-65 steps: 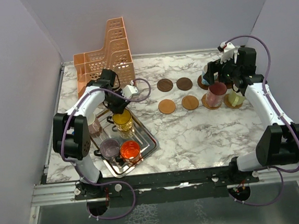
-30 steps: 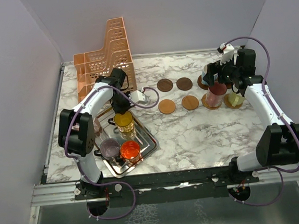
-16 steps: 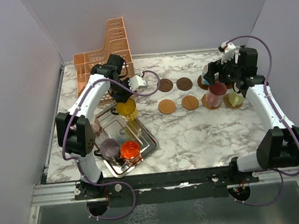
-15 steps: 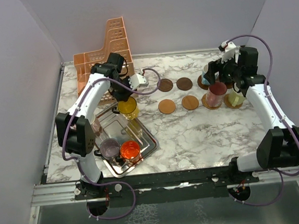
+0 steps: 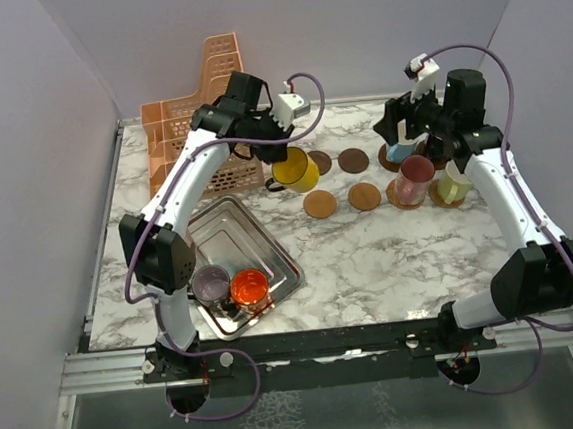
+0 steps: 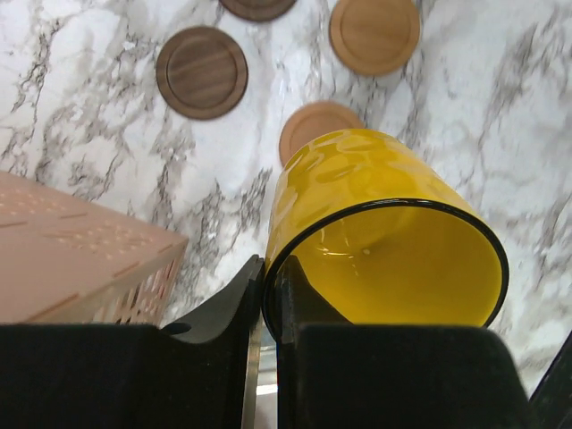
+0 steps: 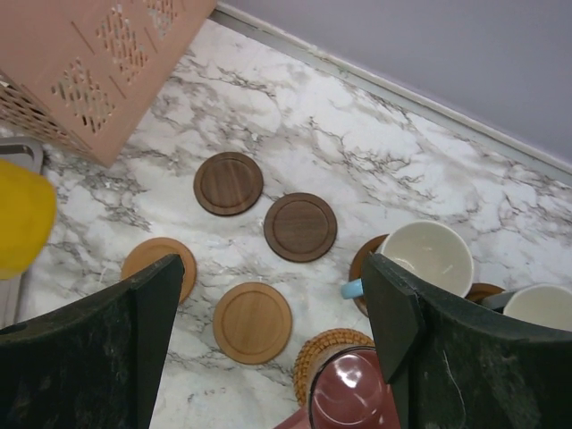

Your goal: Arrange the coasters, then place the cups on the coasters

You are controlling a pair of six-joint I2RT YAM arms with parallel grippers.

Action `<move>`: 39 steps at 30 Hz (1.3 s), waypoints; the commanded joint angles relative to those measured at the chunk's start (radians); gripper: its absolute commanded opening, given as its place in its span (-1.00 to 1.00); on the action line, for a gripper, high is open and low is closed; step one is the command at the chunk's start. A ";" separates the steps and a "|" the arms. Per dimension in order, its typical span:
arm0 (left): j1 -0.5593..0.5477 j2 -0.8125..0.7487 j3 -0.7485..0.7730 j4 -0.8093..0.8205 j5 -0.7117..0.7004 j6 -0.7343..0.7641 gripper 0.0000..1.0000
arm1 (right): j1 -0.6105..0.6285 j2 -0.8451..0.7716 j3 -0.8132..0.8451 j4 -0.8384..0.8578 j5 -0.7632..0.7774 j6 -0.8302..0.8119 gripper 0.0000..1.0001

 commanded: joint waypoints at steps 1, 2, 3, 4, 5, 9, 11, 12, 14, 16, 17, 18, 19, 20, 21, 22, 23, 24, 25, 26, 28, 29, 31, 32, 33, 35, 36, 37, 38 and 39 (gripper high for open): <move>-0.024 0.060 0.071 0.202 0.016 -0.262 -1.00 | 0.022 0.025 0.043 -0.025 -0.058 0.053 0.61; -0.024 0.068 0.072 0.247 0.003 -0.310 -1.00 | 0.027 0.025 0.043 -0.021 -0.067 0.056 0.60; -0.025 0.076 0.072 0.291 -0.013 -0.361 -1.00 | 0.032 0.024 0.041 -0.014 -0.078 0.057 0.59; -0.027 0.083 0.074 0.334 -0.027 -0.400 -1.00 | 0.038 0.021 0.038 -0.004 -0.082 0.057 0.59; -0.031 0.090 0.075 0.381 -0.044 -0.434 -1.00 | 0.046 0.017 0.035 0.003 -0.082 0.056 0.58; -0.063 0.132 0.114 0.443 -0.138 -0.535 -1.00 | 0.073 0.008 0.024 0.027 -0.069 0.072 0.56; -0.078 0.158 0.136 0.454 -0.178 -0.584 -1.00 | 0.086 0.012 0.018 0.036 -0.062 0.089 0.55; -0.079 0.169 0.141 0.462 -0.193 -0.611 -1.00 | 0.094 0.016 0.018 0.041 -0.060 0.099 0.54; -0.083 0.184 0.147 0.479 -0.224 -0.674 -1.00 | 0.119 0.028 0.021 0.047 -0.042 0.118 0.51; -0.086 0.192 0.149 0.495 -0.272 -0.727 -1.00 | 0.151 0.042 0.025 0.052 -0.006 0.133 0.50; -0.088 0.193 0.150 0.500 -0.300 -0.751 -1.00 | 0.168 0.049 0.027 0.053 0.009 0.141 0.50; -0.092 0.193 0.155 0.501 -0.330 -0.773 -1.00 | 0.192 0.057 0.031 0.054 0.039 0.146 0.50; -0.098 0.195 0.160 0.502 -0.358 -0.779 -1.00 | 0.206 0.067 0.036 0.051 0.056 0.149 0.50; -0.106 0.196 0.165 0.500 -0.387 -0.785 -1.00 | 0.219 0.077 0.042 0.047 0.067 0.153 0.49; -0.115 0.196 0.166 0.498 -0.424 -0.791 -1.00 | 0.232 0.085 0.045 0.044 0.083 0.158 0.49; -0.124 0.196 0.166 0.491 -0.461 -0.800 -1.00 | 0.242 0.093 0.048 0.044 0.099 0.162 0.47; -0.135 0.195 0.165 0.486 -0.490 -0.808 -1.00 | 0.252 0.102 0.049 0.044 0.119 0.166 0.46; -0.144 0.194 0.163 0.479 -0.527 -0.817 -1.00 | 0.261 0.111 0.052 0.042 0.145 0.168 0.44; -0.152 0.192 0.162 0.472 -0.563 -0.830 -1.00 | 0.271 0.122 0.058 0.036 0.179 0.171 0.41; -0.157 0.189 0.157 0.467 -0.587 -0.839 -1.00 | 0.275 0.132 0.063 0.034 0.197 0.177 0.39; -0.164 0.184 0.147 0.466 -0.596 -0.857 -1.00 | 0.277 0.150 0.070 0.033 0.194 0.187 0.33; -0.165 0.183 0.143 0.464 -0.596 -0.869 -1.00 | 0.278 0.159 0.073 0.034 0.186 0.193 0.31; -0.171 0.181 0.132 0.462 -0.598 -0.884 -1.00 | 0.280 0.172 0.083 0.032 0.196 0.207 0.25; -0.174 0.180 0.129 0.460 -0.601 -0.890 -1.00 | 0.280 0.179 0.089 0.031 0.209 0.214 0.23; -0.177 0.180 0.126 0.459 -0.604 -0.894 -1.00 | 0.280 0.187 0.095 0.028 0.221 0.216 0.20; -0.184 0.179 0.126 0.455 -0.609 -0.899 -1.00 | 0.280 0.204 0.114 0.020 0.251 0.219 0.13; -0.189 0.178 0.126 0.455 -0.615 -0.901 -1.00 | 0.280 0.214 0.122 0.014 0.265 0.221 0.09; -0.194 0.179 0.126 0.453 -0.621 -0.901 -1.00 | 0.280 0.222 0.130 0.010 0.274 0.221 0.04; -0.200 0.180 0.127 0.451 -0.631 -0.903 -1.00 | 0.280 0.229 0.135 0.008 0.283 0.224 0.00; -0.205 0.180 0.127 0.449 -0.643 -0.904 -1.00 | 0.280 0.236 0.140 0.005 0.289 0.228 -0.04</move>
